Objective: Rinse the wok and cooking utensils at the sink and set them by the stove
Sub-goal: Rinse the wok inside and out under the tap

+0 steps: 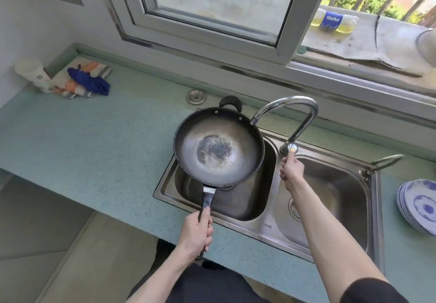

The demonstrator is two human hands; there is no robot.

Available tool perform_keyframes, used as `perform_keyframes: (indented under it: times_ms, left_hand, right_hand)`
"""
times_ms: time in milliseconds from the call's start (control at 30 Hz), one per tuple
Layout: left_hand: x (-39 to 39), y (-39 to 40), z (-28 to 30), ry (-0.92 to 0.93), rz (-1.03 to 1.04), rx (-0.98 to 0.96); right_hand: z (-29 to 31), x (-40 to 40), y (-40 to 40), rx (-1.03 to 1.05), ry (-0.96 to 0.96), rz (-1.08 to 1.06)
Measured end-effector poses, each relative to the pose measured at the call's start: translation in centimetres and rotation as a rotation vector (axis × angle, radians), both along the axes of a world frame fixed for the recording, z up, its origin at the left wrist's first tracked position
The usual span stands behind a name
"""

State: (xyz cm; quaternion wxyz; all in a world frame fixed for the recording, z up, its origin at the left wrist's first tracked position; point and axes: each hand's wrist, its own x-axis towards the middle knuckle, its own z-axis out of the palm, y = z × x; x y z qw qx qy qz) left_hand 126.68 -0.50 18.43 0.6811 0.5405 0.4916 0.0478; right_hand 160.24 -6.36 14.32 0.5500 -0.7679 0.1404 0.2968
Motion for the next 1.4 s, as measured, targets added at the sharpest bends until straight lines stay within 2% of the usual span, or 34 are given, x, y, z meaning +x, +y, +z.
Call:
perform_keyframes:
  times_ms: [767, 900, 1033, 1133, 1300, 1333, 1400]
  left_hand:
    - [0.4, 0.2, 0.8, 0.013, -0.022, -0.021]
    - [0.5, 0.3, 0.8, 0.006, -0.026, -0.018]
    - [0.6, 0.3, 0.6, -0.001, -0.036, -0.011]
    - [0.9, 0.2, 0.6, -0.007, -0.024, -0.004]
    - [1.5, -0.4, 0.5, 0.008, -0.006, 0.039]
    - [1.5, -0.5, 0.5, 0.018, -0.007, 0.052]
    - [1.6, -0.5, 0.4, 0.024, -0.001, 0.062]
  right_hand:
    - [0.5, 1.4, 0.4, 0.081, 0.098, -0.045]
    - [0.6, -0.3, 0.3, 0.074, 0.072, -0.048]
    - [0.3, -5.5, -0.4, 0.121, 0.028, -0.041]
    - [-0.2, -11.9, -0.6, 0.133, 0.097, 0.075]
    - [2.1, -20.4, 1.6, 0.215, 0.332, 0.64]
    - [2.6, -21.1, 2.3, 0.239, 0.37, 0.664]
    - [3.0, -21.7, 3.6, 0.27, 0.495, 0.51]
